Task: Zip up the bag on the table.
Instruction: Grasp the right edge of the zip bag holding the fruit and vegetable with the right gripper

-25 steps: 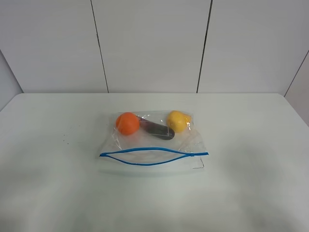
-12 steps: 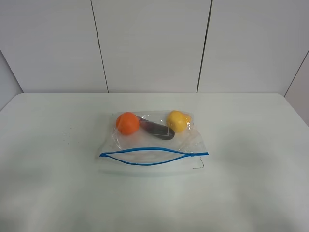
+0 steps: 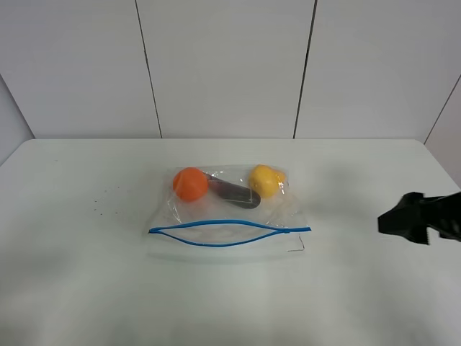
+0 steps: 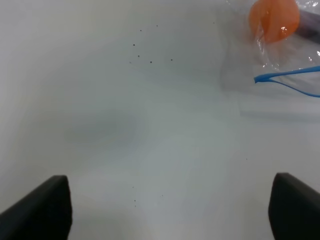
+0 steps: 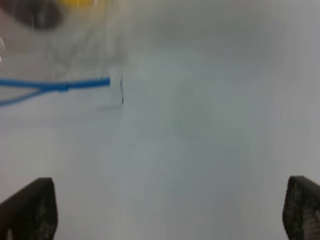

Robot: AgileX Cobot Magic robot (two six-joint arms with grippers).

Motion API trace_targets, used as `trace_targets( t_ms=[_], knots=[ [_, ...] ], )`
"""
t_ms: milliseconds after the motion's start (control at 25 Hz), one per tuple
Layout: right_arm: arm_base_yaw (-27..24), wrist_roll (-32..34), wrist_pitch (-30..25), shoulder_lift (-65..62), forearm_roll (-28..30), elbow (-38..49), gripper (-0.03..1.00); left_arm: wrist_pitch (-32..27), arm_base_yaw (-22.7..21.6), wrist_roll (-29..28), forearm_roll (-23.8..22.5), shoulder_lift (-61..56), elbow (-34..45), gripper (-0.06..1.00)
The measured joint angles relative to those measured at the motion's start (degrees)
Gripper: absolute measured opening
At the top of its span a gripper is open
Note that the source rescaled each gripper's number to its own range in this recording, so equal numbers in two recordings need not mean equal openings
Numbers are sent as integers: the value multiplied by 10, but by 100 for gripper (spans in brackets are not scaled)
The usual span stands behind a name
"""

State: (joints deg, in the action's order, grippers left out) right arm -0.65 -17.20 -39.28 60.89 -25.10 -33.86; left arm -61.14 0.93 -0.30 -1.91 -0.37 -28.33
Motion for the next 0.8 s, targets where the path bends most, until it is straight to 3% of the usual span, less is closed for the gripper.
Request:
trace_targets(
  t_ms=[160, 240, 480, 680, 800],
  knots=[
    [0, -142, 18, 157, -128, -17, 100, 0, 0, 0, 0, 0, 0, 85],
    [-1, -223, 2, 219, -200, -49, 100, 0, 0, 0, 0, 0, 0, 85],
    [-68, -397, -126, 383, -366, -149, 100, 0, 0, 0, 0, 0, 0, 85],
    [-115, -488, -259, 513, -433, -196, 100, 0, 0, 0, 0, 0, 0, 85],
    [-118, -519, -289, 587, -461, -233, 100, 0, 0, 0, 0, 0, 0, 85]
  ],
)
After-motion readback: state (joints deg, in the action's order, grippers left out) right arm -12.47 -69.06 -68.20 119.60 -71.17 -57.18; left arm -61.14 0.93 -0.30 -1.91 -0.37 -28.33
